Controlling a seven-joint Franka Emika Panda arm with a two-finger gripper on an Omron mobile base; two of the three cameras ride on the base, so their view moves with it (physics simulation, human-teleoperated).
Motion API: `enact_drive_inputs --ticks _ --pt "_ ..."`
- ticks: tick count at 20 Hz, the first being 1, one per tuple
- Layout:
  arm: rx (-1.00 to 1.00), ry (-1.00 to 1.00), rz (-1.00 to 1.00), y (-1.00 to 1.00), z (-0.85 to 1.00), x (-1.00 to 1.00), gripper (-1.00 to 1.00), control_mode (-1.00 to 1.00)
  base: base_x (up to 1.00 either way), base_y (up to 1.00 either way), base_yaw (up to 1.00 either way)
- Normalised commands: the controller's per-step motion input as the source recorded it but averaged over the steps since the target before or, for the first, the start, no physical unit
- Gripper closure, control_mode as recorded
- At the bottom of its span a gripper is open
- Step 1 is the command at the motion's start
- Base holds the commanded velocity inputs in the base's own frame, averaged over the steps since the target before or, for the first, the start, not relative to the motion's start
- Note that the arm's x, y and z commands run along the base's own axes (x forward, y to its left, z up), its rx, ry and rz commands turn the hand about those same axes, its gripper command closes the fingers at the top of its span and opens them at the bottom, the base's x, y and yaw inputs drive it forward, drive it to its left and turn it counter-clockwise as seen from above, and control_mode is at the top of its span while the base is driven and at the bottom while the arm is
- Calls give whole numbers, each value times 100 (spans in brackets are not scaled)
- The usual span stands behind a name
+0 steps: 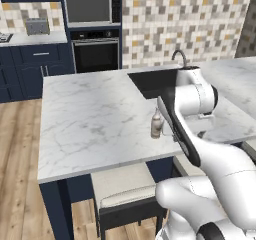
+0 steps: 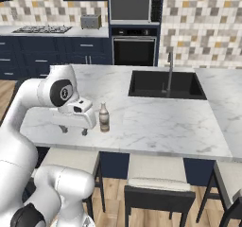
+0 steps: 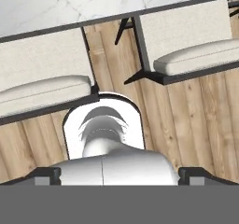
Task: Get the candle and the liquor from the cabinet and move them to the dining counter.
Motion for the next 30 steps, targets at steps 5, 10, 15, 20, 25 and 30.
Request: enact_drive_inputs --ticks 5,10,15,20,25,30 --pt "-20 -12 0 0 7 -25 -100 -100 0 0 0" --pt "-12 -3 -2 -2 17 -17 -100 -100 0 0 0" --pt "-1 2 -6 -4 18 -21 -100 -100 0 0 0" --pt "0 1 -1 -1 1 -1 -100 -100 0 0 0" --pt "0 0 0 0 0 0 -100 -100 0 0 0" --pt "0 0 0 0 0 0 -100 100 0 0 0"
